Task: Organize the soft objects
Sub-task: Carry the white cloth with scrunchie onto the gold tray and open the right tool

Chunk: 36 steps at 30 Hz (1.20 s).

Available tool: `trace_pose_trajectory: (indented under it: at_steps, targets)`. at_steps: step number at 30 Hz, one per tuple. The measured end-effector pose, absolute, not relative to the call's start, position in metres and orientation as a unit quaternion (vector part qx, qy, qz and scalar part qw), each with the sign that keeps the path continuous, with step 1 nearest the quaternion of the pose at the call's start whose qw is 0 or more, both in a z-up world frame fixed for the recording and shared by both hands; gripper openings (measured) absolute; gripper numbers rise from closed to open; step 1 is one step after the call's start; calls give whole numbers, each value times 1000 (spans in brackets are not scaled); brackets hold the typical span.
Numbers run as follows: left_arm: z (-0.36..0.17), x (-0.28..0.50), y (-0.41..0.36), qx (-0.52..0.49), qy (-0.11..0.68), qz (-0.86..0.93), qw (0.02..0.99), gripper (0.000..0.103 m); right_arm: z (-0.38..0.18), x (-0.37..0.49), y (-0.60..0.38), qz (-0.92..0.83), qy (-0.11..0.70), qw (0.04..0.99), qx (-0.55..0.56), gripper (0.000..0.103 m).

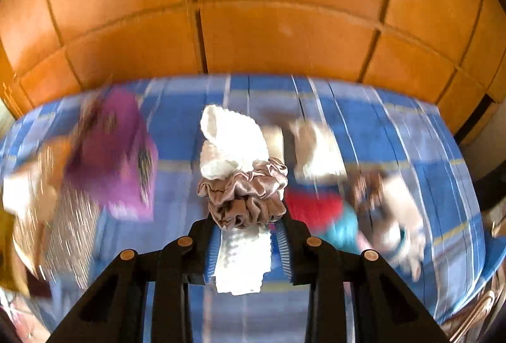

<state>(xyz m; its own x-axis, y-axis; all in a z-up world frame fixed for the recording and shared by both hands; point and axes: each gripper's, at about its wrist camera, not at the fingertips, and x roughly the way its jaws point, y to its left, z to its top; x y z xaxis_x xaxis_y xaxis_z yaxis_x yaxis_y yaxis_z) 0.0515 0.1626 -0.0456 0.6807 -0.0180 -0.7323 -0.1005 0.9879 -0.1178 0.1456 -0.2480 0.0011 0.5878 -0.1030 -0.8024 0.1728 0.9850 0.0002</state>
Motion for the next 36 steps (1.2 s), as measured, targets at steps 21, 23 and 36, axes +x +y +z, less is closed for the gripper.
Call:
trace_pose_trajectory:
  at_steps: [21, 23, 36]
  targets:
    - [-31, 31, 177, -69, 370, 58, 925, 93, 13, 132, 46, 329, 432, 830, -125, 31]
    - [-30, 30, 179, -69, 367, 61, 926, 93, 0, 131, 57, 329, 436, 826, -135, 31]
    - [-35, 31, 196, -93, 366, 82, 922, 95, -42, 160, 88, 286, 462, 832, -115, 44]
